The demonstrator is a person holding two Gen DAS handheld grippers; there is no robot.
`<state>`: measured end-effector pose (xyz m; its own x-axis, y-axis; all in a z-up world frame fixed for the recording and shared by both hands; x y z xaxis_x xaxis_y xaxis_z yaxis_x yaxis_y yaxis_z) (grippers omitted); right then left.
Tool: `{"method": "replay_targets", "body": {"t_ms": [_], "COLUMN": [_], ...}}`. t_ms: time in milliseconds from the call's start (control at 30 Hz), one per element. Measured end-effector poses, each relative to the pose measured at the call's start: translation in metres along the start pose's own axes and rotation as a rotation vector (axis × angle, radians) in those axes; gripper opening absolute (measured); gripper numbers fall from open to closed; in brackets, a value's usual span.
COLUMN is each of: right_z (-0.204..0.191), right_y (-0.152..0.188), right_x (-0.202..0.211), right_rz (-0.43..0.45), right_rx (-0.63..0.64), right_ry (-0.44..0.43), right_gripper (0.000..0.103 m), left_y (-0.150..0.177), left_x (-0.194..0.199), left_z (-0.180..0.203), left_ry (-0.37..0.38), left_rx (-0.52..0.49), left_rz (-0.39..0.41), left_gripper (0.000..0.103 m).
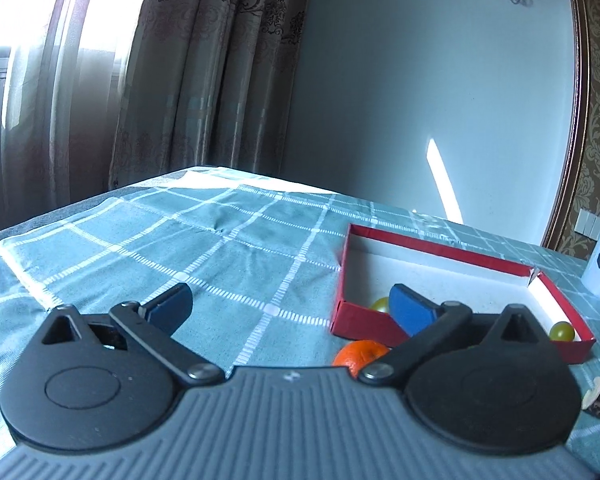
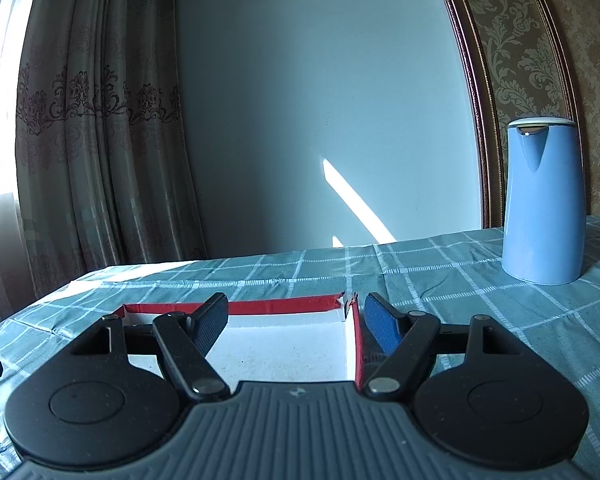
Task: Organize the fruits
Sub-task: 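Move the right gripper toward the dark wooden cylinder, then close the right gripper on the wooden cylinder and lift it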
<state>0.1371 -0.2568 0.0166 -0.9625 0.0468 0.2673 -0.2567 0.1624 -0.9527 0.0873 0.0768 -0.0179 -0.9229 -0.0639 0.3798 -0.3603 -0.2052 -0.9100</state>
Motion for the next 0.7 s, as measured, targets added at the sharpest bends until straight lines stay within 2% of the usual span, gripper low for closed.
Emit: {"method": "replay_targets", "body": {"t_ms": [100,200,300,433,600,700], "right_z": [0.009,0.022,0.031,0.030,0.018,0.007], "right_y": [0.008,0.024,0.046,0.074,0.078,0.083], "right_x": [0.017,0.034,0.046,0.050,0.046,0.040], "right_rz": [-0.011,-0.059,-0.144,-0.277,-0.299,-0.333], "right_rx": [-0.006,0.010,0.055,0.095,0.192,0.239], "right_ry": [-0.010,0.010,0.015,-0.032,-0.038,-0.079], "right_gripper": [0.075,0.075,0.075,0.075,0.075,0.075], "left_y": [0.005,0.008,0.010,0.014,0.017,0.017], "left_x": [-0.009,-0.012,-0.013,-0.018,-0.020,-0.021], "left_z": [0.003,0.004,0.002,-0.001,0.000,-0.001], "left_ry": [-0.019,-0.024,-0.023,-0.005,0.011,0.014], "left_rx": [-0.024,-0.035,-0.020,-0.001,0.008,0.015], "left_rz": [-0.055,-0.072,-0.087,-0.133,-0.155,-0.163], "left_gripper": [0.103,0.103,0.103,0.103,0.103,0.103]}}
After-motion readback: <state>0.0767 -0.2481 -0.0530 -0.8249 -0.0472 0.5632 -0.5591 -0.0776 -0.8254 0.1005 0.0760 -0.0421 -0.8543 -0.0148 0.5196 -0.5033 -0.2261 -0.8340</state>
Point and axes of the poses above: each gripper's, at about its wrist camera, not at the fingertips, and x roughly against the way its jaws point, z to its right, y to its underside, the point moved 10 cm from there along -x, roughly the way its jaws point, and after that the axes turned 3 degrees about -z, right-handed, at the moved point
